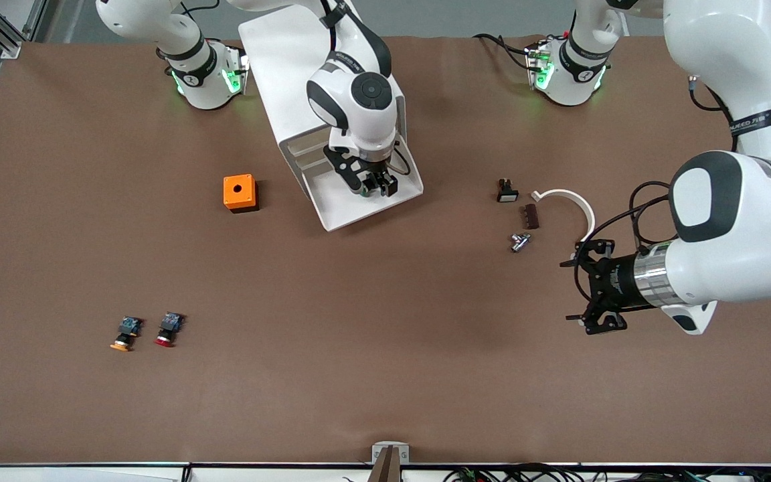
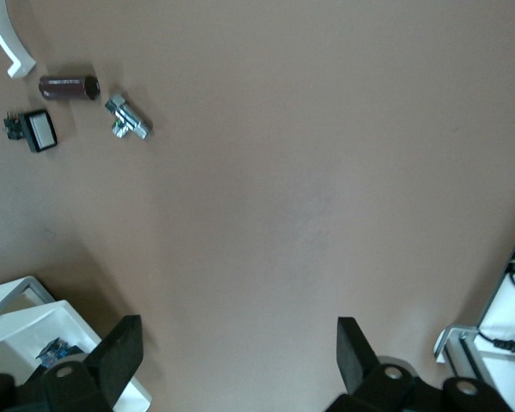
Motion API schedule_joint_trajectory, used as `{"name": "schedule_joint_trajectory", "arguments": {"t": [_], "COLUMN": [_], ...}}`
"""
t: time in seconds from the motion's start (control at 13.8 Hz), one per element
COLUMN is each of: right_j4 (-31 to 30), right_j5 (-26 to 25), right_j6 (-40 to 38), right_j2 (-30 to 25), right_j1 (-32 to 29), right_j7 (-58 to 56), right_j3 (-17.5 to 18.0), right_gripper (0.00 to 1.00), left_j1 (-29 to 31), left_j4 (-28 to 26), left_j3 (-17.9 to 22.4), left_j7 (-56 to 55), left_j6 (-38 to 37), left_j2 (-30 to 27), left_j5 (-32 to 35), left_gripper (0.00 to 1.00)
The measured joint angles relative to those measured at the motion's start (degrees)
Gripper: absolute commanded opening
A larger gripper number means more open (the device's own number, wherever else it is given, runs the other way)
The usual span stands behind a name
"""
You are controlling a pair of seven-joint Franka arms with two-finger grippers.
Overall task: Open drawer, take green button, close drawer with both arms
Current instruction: 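Grasp the green mushroom button inside the drawer with the right gripper, then lift the green button out and carry it toward the red button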
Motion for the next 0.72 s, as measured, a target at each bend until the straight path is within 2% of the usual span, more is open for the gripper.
{"name": "schedule_joint_trajectory", "arguments": {"t": [0.14,0.22,0.51,0.72], "right_j4": [0.24,0.51,2.86,8.16], "right_j5": [0.0,0.0,0.0,0.02], "right_j6": [0.0,0.0,-1.44,-7.79], "right_j2": [0.15,0.15,0.19,0.19], "right_j1": [0.07,0.07,-0.2,-2.53], "right_j7": [0.0,0.0,-0.22,-3.43], "right_j3": [-0.02,-0.07,-0.62,-0.98], "right_gripper": [0.09,0.03,0.0,0.0], "left_j1": [0.97,1.21,0.51,0.07], "left_j4": [-0.09,-0.19,-0.44,-0.99], "left_j3": [0.01,0.01,-0.25,-0.38], "left_j7": [0.32,0.54,3.78,10.73], "left_j6": [-0.05,-0.08,-0.85,-3.37], "left_j2": [-0.05,-0.05,-0.05,-0.05], "left_j5": [0.85,1.05,2.88,2.92], "left_gripper": [0.99,0.99,0.99,0.99]}}
